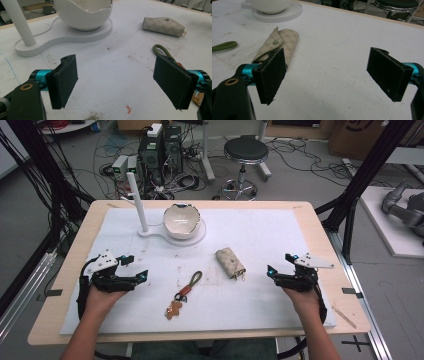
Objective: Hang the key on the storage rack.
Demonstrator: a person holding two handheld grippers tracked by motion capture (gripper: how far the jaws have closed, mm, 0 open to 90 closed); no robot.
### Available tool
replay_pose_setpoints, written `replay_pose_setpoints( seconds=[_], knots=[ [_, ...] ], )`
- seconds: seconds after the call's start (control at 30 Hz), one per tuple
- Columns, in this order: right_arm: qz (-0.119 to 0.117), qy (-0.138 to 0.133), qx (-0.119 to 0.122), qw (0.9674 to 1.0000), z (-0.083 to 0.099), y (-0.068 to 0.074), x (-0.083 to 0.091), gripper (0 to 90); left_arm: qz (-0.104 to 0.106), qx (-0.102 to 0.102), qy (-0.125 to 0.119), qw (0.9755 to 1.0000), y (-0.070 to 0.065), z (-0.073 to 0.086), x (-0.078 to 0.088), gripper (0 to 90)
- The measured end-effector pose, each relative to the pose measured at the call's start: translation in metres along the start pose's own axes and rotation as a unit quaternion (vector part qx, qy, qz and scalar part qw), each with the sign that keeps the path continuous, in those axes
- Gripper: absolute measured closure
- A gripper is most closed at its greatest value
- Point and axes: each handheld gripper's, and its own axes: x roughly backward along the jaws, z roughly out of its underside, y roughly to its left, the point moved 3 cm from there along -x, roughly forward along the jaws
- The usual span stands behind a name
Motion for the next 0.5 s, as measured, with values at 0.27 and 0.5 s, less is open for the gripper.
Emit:
replay_pose_setpoints(
  seconds=[0.27,0.5],
  knots=[
    [-0.002,0.010,0.014,0.9999,0.000,0.004,-0.005,16.2,0.001,0.003,0.005,1.0000,-0.001,0.001,0.000,19.7],
    [0.005,0.006,0.011,0.9999,-0.002,0.004,-0.003,16.2,0.010,0.000,0.003,0.9999,-0.010,-0.001,0.000,19.7]
  ],
)
